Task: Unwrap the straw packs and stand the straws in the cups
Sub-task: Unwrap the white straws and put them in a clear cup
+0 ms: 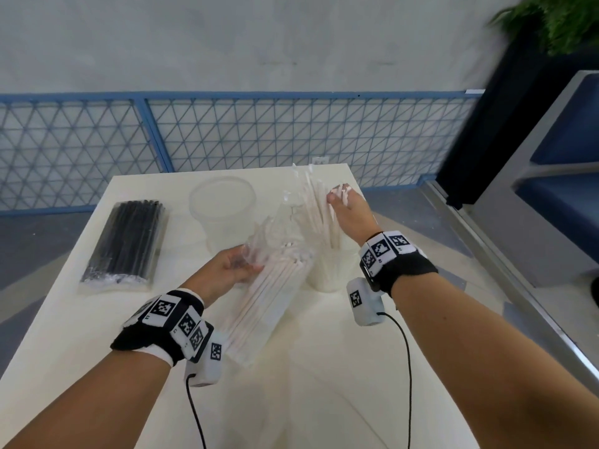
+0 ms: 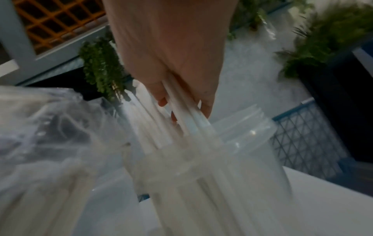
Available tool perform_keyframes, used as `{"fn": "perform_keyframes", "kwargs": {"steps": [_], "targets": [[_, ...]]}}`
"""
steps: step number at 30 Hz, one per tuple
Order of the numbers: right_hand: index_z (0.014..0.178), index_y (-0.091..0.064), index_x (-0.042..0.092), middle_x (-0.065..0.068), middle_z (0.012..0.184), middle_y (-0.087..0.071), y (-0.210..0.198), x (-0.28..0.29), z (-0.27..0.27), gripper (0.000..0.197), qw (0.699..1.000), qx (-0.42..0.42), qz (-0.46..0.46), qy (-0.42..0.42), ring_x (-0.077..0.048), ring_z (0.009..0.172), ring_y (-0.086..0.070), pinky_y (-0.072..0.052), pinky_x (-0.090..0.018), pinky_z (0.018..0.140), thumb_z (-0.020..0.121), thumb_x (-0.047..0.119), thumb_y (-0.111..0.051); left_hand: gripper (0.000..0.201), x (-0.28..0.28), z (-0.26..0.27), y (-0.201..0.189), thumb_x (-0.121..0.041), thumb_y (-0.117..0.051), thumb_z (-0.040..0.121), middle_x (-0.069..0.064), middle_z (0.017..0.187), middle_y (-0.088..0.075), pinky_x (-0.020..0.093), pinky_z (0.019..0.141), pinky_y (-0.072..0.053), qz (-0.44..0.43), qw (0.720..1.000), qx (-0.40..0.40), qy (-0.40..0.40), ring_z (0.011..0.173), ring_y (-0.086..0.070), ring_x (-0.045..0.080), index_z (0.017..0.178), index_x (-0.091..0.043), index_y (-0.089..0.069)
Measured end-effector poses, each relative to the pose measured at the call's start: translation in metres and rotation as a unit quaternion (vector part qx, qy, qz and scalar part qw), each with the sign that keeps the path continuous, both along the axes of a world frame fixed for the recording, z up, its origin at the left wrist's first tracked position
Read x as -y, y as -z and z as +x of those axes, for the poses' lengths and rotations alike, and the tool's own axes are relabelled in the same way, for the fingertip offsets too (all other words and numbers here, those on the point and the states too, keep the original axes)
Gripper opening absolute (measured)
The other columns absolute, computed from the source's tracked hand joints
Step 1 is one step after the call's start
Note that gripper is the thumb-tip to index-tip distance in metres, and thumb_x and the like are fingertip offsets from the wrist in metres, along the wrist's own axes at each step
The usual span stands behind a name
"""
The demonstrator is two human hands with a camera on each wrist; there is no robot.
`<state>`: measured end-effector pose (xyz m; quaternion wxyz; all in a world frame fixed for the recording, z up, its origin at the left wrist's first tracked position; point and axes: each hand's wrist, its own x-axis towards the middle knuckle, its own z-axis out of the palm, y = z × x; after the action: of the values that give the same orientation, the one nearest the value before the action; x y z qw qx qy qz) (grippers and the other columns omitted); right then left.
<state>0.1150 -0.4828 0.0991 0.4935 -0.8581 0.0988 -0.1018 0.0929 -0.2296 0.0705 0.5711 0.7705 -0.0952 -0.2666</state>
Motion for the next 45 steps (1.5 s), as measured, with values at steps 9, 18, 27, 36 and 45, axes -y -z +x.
{"fn": "perform_keyframes", "kwargs": {"steps": [9, 18, 27, 36, 45], "targets": [[0.139, -0.030, 0.026, -0.007, 0.136, -0.042, -0.012, -0.032, 0.017, 0.090, 0.991, 0.009, -0.130, 0.001, -0.026, 0.126, -0.040, -0.038, -0.048, 0.102, 0.065, 0.035, -0.081, 0.034, -0.011, -0.007, 0.002, -0.007, -0.054, 0.089, 0.019, 0.121, -0.061, 0.027, 0.084, -0.047, -0.014, 1.000, 0.002, -0.007, 0.104, -0.057, 0.023, 0.123, -0.010, -0.054], [0.123, -0.053, 0.019, -0.006, 0.128, -0.046, -0.007, -0.041, 0.034, 0.064, 0.987, -0.062, -0.125, 0.080, -0.031, 0.115, -0.050, -0.043, -0.048, 0.096, 0.073, 0.058, -0.064, 0.037, -0.024, -0.009, 0.006, -0.010, -0.052, 0.091, 0.014, 0.119, -0.063, 0.022, 0.082, -0.049, -0.009, 0.999, 0.005, -0.031, 0.106, -0.058, 0.024, 0.128, -0.013, -0.051], [0.134, -0.043, 0.017, -0.014, 0.125, -0.050, -0.006, -0.033, 0.033, 0.052, 0.991, -0.052, -0.117, 0.025, -0.036, 0.116, -0.047, -0.039, -0.038, 0.093, 0.087, 0.035, -0.053, 0.033, -0.024, -0.005, 0.007, -0.012, -0.052, 0.091, -0.005, 0.111, -0.068, 0.016, 0.074, -0.052, -0.024, 0.999, 0.006, -0.028, 0.094, -0.065, 0.004, 0.124, -0.019, -0.055], [0.077, -0.043, 0.014, -0.010, 0.098, -0.056, -0.006, -0.030, 0.031, 0.021, 0.993, -0.035, 0.004, 0.111, -0.026, 0.090, -0.054, -0.044, -0.032, 0.074, 0.076, 0.018, -0.064, 0.027, -0.023, -0.001, 0.007, -0.013, -0.052, 0.092, -0.006, 0.109, -0.066, 0.014, 0.071, -0.052, -0.027, 0.999, 0.010, -0.028, 0.094, -0.063, 0.004, 0.115, -0.025, -0.056], [0.069, -0.050, 0.020, 0.002, 0.076, -0.051, -0.014, -0.004, 0.015, 0.020, 0.980, 0.098, 0.091, 0.145, -0.019, 0.078, -0.050, -0.041, -0.025, 0.068, 0.076, 0.012, -0.067, 0.032, -0.023, 0.005, 0.016, -0.012, -0.052, 0.091, 0.016, 0.117, -0.063, 0.020, 0.078, -0.051, -0.021, 1.000, 0.007, -0.009, 0.105, -0.059, 0.020, 0.123, -0.013, -0.054]]}}
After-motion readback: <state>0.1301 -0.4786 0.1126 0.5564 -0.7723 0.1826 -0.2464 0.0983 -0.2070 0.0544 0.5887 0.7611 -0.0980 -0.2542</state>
